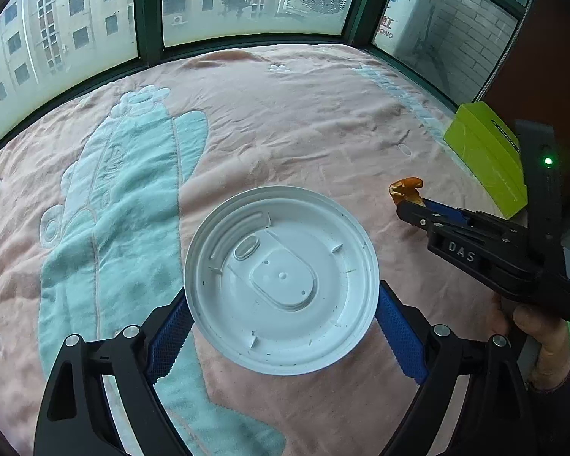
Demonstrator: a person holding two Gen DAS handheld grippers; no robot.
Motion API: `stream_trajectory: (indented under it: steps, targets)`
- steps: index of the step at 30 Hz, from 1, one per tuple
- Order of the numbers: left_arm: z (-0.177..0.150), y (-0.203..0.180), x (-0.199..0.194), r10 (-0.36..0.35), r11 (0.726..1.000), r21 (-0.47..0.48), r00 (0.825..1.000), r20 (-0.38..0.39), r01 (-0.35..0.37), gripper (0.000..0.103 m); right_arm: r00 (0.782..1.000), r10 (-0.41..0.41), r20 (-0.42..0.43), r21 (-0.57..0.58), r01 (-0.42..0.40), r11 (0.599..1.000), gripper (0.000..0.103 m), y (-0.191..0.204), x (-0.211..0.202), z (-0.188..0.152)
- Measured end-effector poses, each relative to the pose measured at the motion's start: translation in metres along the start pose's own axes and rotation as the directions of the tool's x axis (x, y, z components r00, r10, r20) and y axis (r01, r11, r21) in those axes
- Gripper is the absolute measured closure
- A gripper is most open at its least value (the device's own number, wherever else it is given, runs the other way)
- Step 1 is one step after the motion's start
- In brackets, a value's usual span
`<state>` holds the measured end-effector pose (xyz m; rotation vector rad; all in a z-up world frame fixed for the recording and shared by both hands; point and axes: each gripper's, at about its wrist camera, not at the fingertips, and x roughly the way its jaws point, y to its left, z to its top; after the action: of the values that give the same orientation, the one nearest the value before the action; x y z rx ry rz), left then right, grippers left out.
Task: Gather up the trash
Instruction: 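Carry the white lid and orange peel over the green basket and release both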
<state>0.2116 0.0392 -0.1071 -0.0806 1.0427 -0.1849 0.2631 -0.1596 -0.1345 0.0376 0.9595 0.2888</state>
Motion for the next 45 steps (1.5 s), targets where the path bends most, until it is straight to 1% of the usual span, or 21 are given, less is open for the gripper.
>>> stream_trajectory:
  steps: [3,8,18,22,29,35,45]
  targets:
    - [-0.002,-0.008,-0.007,-0.007,1.000,0.009,1.000,0.010,0.007,0.016,1.000,0.005,0.029,0.002,-0.005,1.000,0.073,-0.003,-0.022,-0.008]
    - [-0.007,-0.028,-0.022,-0.025,0.999,0.037,0.999,0.032,0.024,0.016,0.997,0.028,0.079,0.048,-0.032,0.998,0.073,-0.016,-0.064,-0.026]
    - [-0.021,-0.088,-0.044,-0.084,0.989,0.128,0.995,0.053,0.077,0.016,0.990,-0.015,0.140,0.129,-0.003,0.992,0.073,-0.048,-0.140,-0.075]
    - [-0.025,-0.118,-0.048,-0.116,0.979,0.175,0.992,0.049,0.106,0.016,0.986,-0.058,0.159,0.169,0.031,0.985,0.073,-0.063,-0.166,-0.096]
    - [-0.032,-0.173,-0.053,-0.177,0.953,0.257,0.984,0.036,0.162,0.016,0.976,-0.132,0.172,0.233,0.090,0.968,0.073,-0.091,-0.200,-0.129]
    - [-0.037,-0.214,-0.059,-0.211,0.929,0.319,0.977,0.030,0.190,0.016,0.966,-0.190,0.175,0.315,0.128,0.940,0.073,-0.121,-0.226,-0.154]
    - [-0.040,-0.262,-0.065,-0.251,0.894,0.389,0.968,0.018,0.225,0.016,0.939,-0.298,0.173,0.425,0.202,0.882,0.071,-0.170,-0.265,-0.191]
